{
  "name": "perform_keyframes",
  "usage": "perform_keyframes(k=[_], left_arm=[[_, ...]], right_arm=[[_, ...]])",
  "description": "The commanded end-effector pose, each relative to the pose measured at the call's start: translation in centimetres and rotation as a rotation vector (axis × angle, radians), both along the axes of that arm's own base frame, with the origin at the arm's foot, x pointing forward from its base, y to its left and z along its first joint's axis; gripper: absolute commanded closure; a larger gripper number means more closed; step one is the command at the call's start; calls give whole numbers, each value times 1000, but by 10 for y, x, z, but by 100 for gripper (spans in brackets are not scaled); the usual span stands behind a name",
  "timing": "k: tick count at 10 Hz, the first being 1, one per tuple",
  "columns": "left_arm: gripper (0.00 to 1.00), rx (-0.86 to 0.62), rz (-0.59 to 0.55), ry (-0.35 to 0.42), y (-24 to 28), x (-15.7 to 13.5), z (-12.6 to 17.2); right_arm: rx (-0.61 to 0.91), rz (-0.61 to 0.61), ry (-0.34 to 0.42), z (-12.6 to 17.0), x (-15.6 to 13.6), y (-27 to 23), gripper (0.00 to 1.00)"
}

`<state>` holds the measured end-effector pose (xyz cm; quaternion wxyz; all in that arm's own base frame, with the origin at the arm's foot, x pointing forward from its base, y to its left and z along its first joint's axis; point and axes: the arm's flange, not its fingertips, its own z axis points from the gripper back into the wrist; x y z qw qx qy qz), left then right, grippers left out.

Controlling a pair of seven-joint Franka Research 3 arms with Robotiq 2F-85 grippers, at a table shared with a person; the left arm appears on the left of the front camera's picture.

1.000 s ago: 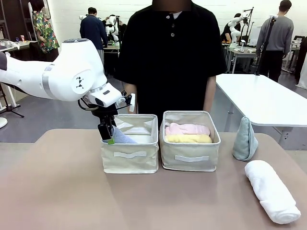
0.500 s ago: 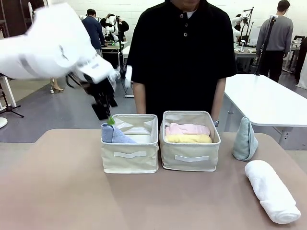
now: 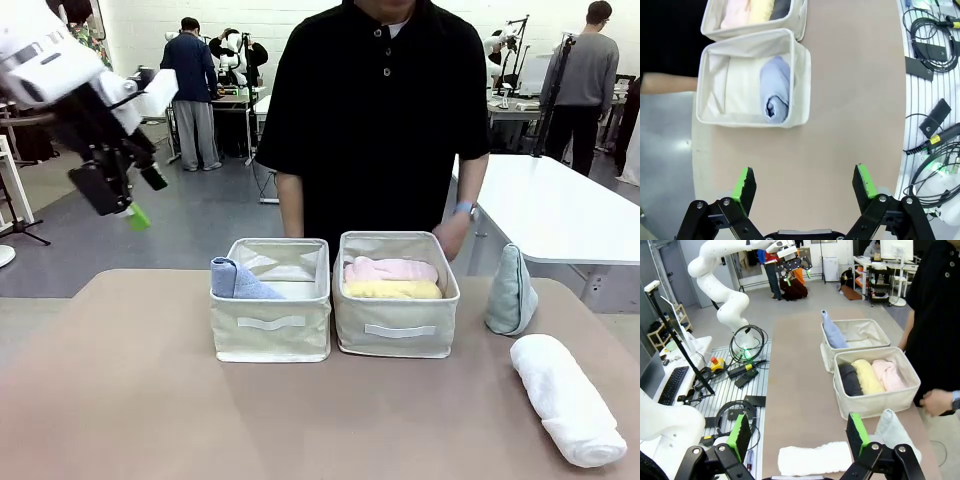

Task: Sort the towels based on their folding style.
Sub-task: Pick up another triangle-folded towel from the table and place it in the left Fabric basket.

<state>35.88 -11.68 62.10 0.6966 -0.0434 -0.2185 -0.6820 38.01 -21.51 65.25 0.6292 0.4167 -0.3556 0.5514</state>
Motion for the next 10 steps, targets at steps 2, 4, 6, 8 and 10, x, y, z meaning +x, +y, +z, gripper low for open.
perform_keyframes(k=[2,4,6,8,10], left_arm=[[0,1,105,-2,17,-5,-15],[0,-7,22,5,11,-4,-4],[0,-7,22,5,11,-4,-4],[0,-83,13,73,36,-1,13],[0,-270,-67,162,107,8,51]], right_arm=[[-20,-5,13,-2,-4,2,0],[-20,-5,13,-2,-4,2,0],[-20,-5,13,-2,-4,2,0],[-20,-5,13,-2,-4,2,0],[-20,-5,13,-2,-4,2,0]])
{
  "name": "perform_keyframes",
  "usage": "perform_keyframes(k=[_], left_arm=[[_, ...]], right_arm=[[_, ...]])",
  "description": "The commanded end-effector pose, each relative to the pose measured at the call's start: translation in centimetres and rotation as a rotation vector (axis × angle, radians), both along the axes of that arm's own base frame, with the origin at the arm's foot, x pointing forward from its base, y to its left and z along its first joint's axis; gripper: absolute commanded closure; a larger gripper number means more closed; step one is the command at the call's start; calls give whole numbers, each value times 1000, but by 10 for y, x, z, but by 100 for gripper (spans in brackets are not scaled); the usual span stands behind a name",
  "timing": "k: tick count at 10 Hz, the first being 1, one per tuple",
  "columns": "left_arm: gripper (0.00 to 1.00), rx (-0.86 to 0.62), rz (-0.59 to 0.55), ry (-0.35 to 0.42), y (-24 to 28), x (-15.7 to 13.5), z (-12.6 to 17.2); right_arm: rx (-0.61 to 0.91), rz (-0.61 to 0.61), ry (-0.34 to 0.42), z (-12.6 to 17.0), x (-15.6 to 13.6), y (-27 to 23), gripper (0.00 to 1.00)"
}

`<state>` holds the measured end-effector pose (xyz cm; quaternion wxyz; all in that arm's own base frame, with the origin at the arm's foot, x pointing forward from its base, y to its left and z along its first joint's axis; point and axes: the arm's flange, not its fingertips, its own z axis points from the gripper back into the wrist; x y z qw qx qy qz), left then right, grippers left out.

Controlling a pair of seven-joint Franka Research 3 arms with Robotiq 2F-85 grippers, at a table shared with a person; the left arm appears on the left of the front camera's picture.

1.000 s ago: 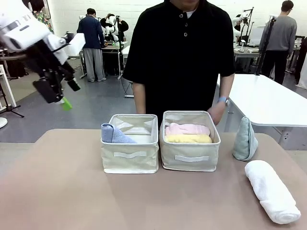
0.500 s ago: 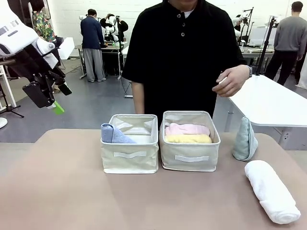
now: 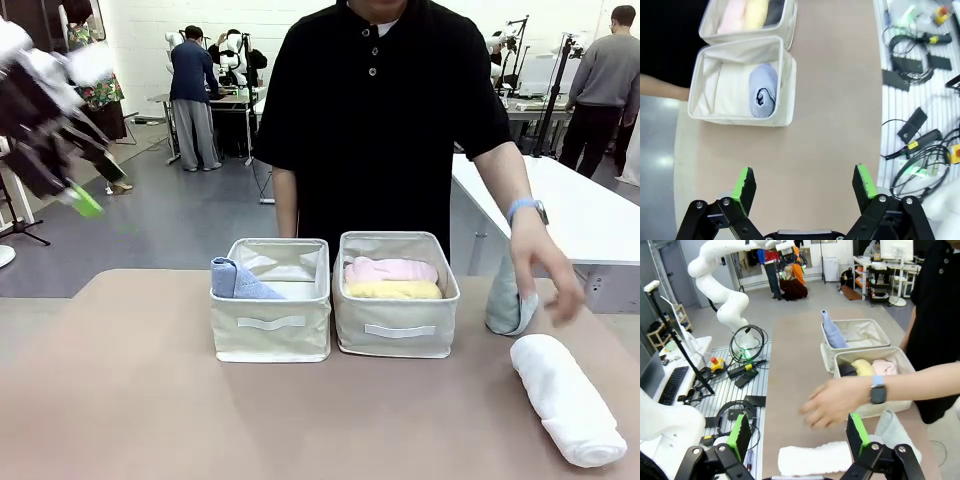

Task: Sort the towels based on their folding style.
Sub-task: Pick up another triangle-folded towel from the table and place it in the left Fabric basket.

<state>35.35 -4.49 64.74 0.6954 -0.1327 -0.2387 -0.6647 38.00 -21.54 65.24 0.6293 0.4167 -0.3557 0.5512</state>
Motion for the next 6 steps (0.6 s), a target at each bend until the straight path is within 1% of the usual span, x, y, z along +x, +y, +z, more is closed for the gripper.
perform_keyframes(k=[1,3,4,6], left_arm=[[0,-205,-61,86,75,23,39],[0,-364,-104,85,148,27,41],[0,-429,-57,45,181,33,34],[0,-520,65,-42,222,34,15]], right_arm=[[-20,-4,13,-2,-4,2,0],[-20,-4,13,-2,-4,2,0],[-20,-4,13,-2,-4,2,0],[-20,-4,13,-2,-4,2,0]])
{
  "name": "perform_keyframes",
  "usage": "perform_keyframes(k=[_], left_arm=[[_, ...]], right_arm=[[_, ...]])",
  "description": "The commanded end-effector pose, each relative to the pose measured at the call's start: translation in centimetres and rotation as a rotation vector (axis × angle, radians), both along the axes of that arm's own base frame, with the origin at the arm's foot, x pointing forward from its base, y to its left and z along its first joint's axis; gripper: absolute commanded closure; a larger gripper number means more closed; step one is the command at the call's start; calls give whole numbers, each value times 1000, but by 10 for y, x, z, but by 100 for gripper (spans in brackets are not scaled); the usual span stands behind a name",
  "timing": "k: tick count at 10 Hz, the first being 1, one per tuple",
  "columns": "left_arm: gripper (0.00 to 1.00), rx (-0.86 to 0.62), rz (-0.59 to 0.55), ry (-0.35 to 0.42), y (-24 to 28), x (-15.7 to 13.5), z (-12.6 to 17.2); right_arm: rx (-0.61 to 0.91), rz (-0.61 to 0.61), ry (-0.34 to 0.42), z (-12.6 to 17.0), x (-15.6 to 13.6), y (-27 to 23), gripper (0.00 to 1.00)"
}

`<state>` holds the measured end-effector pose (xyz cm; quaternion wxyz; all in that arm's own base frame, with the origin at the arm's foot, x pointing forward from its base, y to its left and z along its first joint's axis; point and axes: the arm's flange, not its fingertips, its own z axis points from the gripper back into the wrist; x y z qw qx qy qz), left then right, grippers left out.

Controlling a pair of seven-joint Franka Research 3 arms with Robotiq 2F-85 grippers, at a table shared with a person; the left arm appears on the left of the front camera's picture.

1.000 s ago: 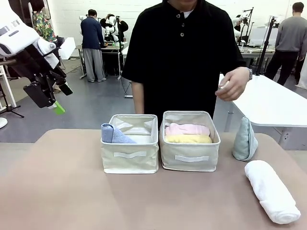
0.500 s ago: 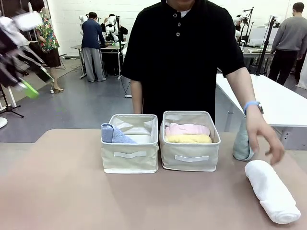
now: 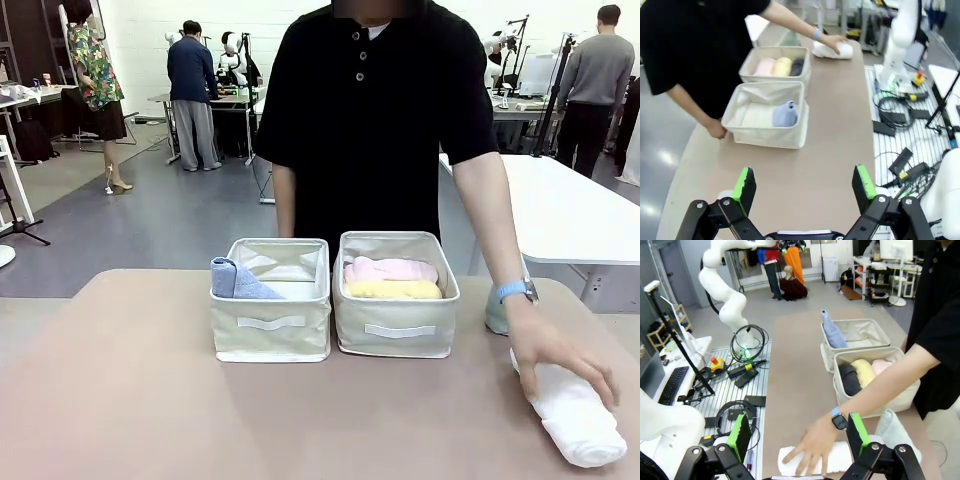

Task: Sort the towels based on their folding style.
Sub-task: Pick up another triangle-folded towel from the table and place it in the left Fabric basket.

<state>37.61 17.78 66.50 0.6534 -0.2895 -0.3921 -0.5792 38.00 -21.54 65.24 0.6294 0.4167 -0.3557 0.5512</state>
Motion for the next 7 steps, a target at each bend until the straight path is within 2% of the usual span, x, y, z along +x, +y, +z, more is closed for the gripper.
perform_keyframes(k=[1,3,5,7], left_arm=[[0,-88,98,-52,16,8,-14],[0,-144,113,-37,29,-2,-30],[0,-94,108,-12,36,6,-20],[0,-94,108,-12,36,6,-20]], right_arm=[[-20,-4,12,-2,-4,2,0],[0,0,0,0,0,0,0],[-305,192,14,22,-26,61,0],[-548,345,50,15,-28,135,0]])
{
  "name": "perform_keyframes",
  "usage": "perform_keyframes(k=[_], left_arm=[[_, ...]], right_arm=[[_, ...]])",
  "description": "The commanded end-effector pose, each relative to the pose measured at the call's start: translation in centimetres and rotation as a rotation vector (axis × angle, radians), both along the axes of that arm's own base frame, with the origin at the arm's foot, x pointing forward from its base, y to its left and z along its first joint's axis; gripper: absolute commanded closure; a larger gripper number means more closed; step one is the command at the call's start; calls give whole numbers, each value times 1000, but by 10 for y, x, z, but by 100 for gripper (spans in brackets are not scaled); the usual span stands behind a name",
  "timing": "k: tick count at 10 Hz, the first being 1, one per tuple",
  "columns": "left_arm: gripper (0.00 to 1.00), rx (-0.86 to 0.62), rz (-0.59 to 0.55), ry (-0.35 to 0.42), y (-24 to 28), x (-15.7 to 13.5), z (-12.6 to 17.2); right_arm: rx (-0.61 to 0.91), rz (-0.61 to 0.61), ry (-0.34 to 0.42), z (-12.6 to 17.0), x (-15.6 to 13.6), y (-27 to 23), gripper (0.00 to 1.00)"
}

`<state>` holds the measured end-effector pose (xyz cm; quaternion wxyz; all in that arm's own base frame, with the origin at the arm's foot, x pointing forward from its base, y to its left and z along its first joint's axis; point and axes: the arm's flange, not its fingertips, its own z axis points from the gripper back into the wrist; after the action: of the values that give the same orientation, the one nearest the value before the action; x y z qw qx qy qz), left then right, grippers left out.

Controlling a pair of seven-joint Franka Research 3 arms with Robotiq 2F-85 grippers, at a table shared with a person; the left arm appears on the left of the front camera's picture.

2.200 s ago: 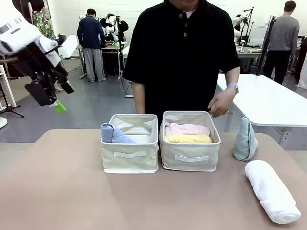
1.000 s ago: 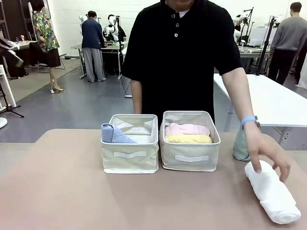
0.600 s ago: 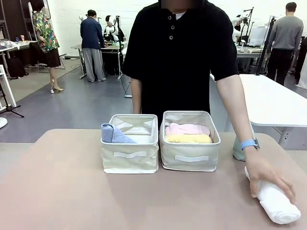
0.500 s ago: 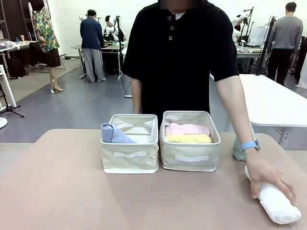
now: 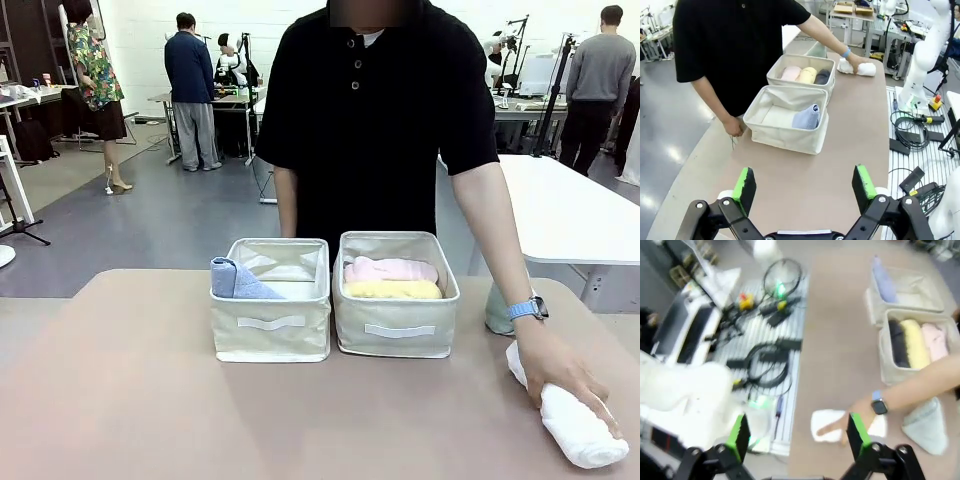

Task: Sort the towels based on their folding style.
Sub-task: Pick up another triangle-folded towel from the table and place it in the left Fabric basket.

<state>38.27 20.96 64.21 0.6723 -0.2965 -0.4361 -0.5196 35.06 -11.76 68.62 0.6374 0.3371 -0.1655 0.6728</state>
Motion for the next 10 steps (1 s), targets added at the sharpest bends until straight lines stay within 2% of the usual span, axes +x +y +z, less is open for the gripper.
perform_keyframes(k=[1,3,4,5,6,8,9,10], left_arm=[[0,3,-12,-12,4,-1,3],[0,3,-12,-12,4,-1,3],[0,3,-12,-12,4,-1,3],[0,3,-12,-12,4,-1,3],[0,3,-12,-12,4,-1,3],[0,3,-12,-12,4,-1,3],[0,3,-12,-12,4,-1,3],[0,3,-12,-12,4,-1,3]], right_arm=[[-202,151,-10,-29,3,65,0],[-266,235,-17,-61,6,100,0],[-197,286,-54,-77,6,108,0],[-175,267,-66,-74,1,98,0],[-173,199,-129,-48,-20,63,0],[-161,-54,-362,7,-63,-36,0],[-182,-142,-398,10,-70,-59,0],[-204,-195,-402,6,-69,-68,0]])
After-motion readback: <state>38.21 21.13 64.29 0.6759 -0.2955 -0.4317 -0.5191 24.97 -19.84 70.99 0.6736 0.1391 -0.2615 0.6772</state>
